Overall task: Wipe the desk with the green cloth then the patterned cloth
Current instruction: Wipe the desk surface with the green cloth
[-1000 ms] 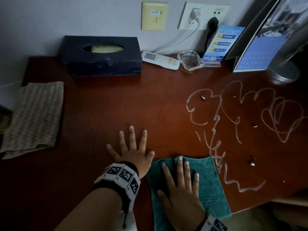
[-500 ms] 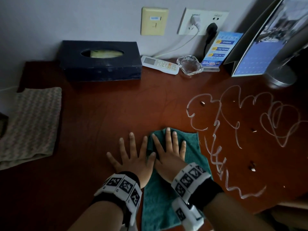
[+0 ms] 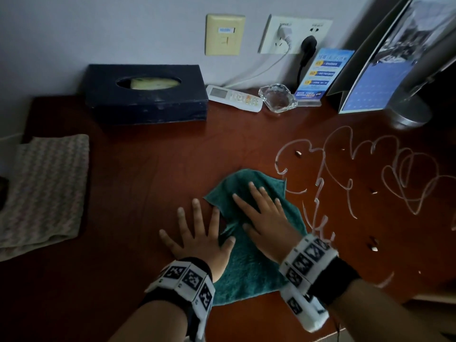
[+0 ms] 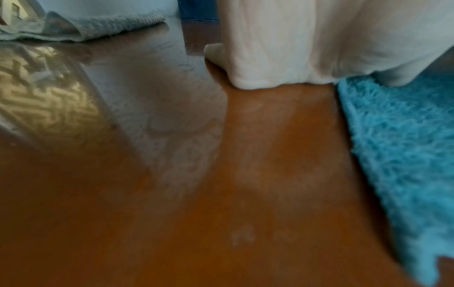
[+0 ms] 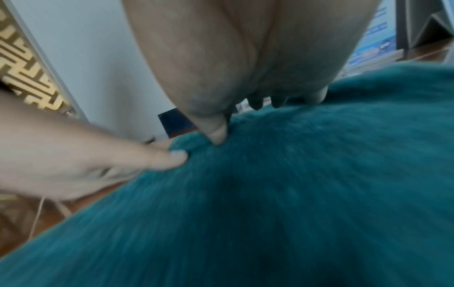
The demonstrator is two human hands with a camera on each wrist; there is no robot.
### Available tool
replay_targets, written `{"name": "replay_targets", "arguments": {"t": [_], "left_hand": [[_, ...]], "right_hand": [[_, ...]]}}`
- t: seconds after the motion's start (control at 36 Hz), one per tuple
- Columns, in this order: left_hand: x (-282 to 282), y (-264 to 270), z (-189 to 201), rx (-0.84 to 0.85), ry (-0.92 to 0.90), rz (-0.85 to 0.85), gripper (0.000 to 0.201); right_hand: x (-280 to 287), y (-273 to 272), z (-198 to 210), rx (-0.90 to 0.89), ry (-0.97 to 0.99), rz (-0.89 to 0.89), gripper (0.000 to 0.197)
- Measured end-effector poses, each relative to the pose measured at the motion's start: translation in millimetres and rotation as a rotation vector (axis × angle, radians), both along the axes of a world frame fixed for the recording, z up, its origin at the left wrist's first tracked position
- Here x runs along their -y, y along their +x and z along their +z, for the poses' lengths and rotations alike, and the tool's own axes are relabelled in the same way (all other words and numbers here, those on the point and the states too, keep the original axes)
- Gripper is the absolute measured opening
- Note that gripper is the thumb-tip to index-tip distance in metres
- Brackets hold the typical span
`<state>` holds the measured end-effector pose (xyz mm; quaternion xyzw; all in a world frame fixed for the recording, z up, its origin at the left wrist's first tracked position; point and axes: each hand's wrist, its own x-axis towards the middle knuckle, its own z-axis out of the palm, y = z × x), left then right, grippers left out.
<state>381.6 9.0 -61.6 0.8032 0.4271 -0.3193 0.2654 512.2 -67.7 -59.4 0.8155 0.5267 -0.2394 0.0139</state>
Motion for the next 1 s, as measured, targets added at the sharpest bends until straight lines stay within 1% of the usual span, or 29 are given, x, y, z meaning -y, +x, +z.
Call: {"name": "replay_targets", "arguments": {"t": [0.11,0.19,0.25,0.36,0.64,0.69,0.86,1.0], "left_hand": [[0,0,-1,-0.001,0.0,-0.007,0.068],[-1,0,0,0.0,0.001,-0.005,0.067],[0,0,0,0.004,0.005,-0.003,0.066],[0,-1,-1,0.018,0.013,-0.001,0.065],[3,0,-5,0.034,0.035,0.043,0.064],[3,1,-4,0.018,0.04,0.037,0.07],[1,2,-1,-0.027,0.005,0.014,0.102],[0,2,-1,-0.048,0.009,-0.003,0.109]], "right_hand": [[24,-6,-4,-0.033,-0.059,0.014,0.066],[26,-6,-10,-0.046,-0.084,0.003,0.068],[24,-7,-13,-0.025,-0.09,-0.007,0.066],[17,-6,-17,0.024,-0.085,-0.024,0.061],[-26,23,-23,0.007,-0.085,-0.034,0.06],[-34,30,-25,0.006,-0.073,-0.03,0.06],[-56,44,-25,0.002,-0.077,-0.033,0.059],[-76,56,-21,-0.025,-0.08,-0.042,0.059]]}}
